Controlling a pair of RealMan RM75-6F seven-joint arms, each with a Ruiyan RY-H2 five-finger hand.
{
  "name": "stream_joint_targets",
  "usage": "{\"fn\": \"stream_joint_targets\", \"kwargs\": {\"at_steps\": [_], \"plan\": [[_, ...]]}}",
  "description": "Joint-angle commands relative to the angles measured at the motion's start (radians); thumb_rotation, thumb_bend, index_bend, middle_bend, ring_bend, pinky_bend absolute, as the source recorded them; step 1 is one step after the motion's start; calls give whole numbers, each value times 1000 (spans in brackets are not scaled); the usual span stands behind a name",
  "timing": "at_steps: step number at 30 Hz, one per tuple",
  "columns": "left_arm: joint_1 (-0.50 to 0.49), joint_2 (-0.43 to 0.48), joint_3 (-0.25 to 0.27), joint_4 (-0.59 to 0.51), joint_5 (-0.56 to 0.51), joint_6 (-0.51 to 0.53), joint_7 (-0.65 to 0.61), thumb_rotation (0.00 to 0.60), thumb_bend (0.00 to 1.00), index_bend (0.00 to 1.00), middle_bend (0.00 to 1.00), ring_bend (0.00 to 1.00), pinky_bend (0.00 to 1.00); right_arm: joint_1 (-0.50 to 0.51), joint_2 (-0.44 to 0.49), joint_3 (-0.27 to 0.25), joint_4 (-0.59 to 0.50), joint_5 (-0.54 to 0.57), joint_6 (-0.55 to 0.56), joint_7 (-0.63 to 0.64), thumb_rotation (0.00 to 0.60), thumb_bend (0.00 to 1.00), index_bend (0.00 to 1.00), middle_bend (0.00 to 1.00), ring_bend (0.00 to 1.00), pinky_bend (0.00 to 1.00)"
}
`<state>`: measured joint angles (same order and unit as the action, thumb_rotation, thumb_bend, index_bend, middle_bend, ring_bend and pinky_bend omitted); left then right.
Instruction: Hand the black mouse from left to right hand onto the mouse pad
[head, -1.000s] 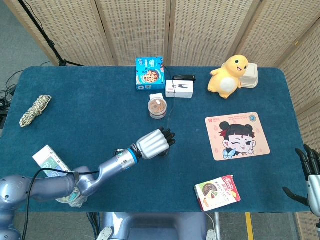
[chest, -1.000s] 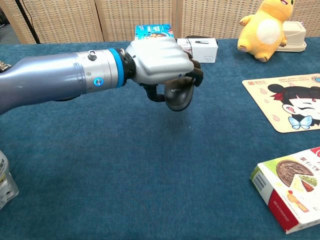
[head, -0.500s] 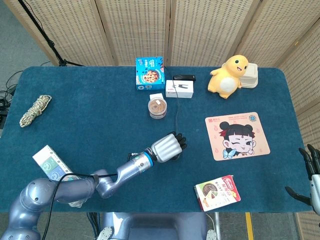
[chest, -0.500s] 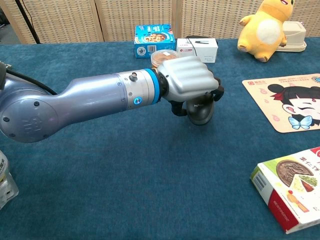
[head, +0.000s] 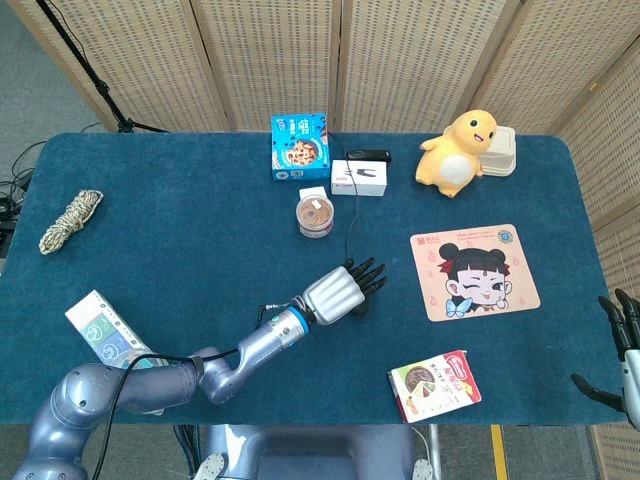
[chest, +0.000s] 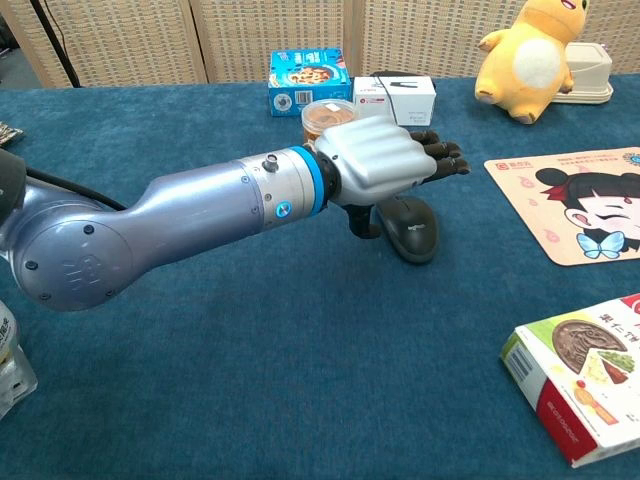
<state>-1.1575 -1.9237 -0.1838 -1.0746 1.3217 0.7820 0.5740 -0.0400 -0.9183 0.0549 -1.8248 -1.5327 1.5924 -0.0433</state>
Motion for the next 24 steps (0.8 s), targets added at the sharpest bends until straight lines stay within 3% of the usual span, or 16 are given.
{"fn": "stream_joint_targets", "kwargs": {"at_steps": [1,4,8,14,19,24], "plan": [[21,45,-4,-57,-11,6,-27,600,162,0,0,0,146,0,-3,-1,-1,-1,0,-5,600,0,0,0,0,0],[44,89,-9,-123,-29,22,-33,600,145,0,0,0,80,2,-6,-4,-3,-5,-4,-11,600,0,0,0,0,0],[115,247,-9,-336,-40,82,-70,600,134,0,0,0,5,5,-14,-5,0,5,-15,-25,600,0,0,0,0,0],[224,473,12,-555,-54,176,-82,600,72,0,0,0,0,19,-31,0,5,34,-47,-47,600,0,0,0,0,0],[320,630,33,-651,-14,269,-169,600,38,0,0,0,0,40,-40,12,4,51,-72,-78,600,0,0,0,0,0],[485,773,83,-712,-7,422,-282,600,29,0,0,0,0,92,-45,33,-38,62,-127,-168,600,0,0,0,0,0]]}}
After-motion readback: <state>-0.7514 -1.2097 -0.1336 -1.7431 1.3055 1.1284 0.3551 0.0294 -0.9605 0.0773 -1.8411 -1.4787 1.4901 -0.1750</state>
